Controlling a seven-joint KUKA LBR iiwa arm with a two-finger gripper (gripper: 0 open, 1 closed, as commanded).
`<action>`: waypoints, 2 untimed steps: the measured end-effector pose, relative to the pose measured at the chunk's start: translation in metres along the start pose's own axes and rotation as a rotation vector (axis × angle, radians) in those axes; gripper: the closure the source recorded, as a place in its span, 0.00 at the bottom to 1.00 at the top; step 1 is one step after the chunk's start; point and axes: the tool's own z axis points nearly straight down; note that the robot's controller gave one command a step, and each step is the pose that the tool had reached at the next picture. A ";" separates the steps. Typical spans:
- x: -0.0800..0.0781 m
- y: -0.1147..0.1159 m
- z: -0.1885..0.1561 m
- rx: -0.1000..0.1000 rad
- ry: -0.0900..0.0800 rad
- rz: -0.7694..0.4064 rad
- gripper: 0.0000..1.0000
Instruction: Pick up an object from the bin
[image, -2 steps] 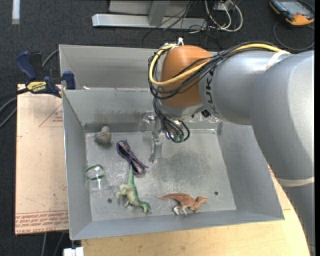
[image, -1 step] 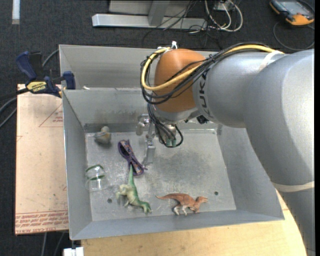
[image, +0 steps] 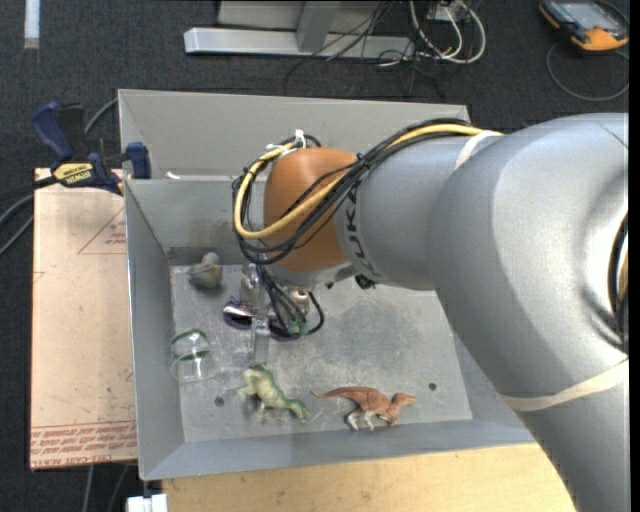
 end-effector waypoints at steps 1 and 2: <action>0.027 -0.021 -0.003 -0.002 -0.007 -0.334 1.00; 0.027 -0.021 -0.003 -0.002 -0.007 -0.334 1.00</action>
Offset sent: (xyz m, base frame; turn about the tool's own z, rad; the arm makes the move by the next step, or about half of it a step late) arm 0.0000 0.0000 0.0000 0.0000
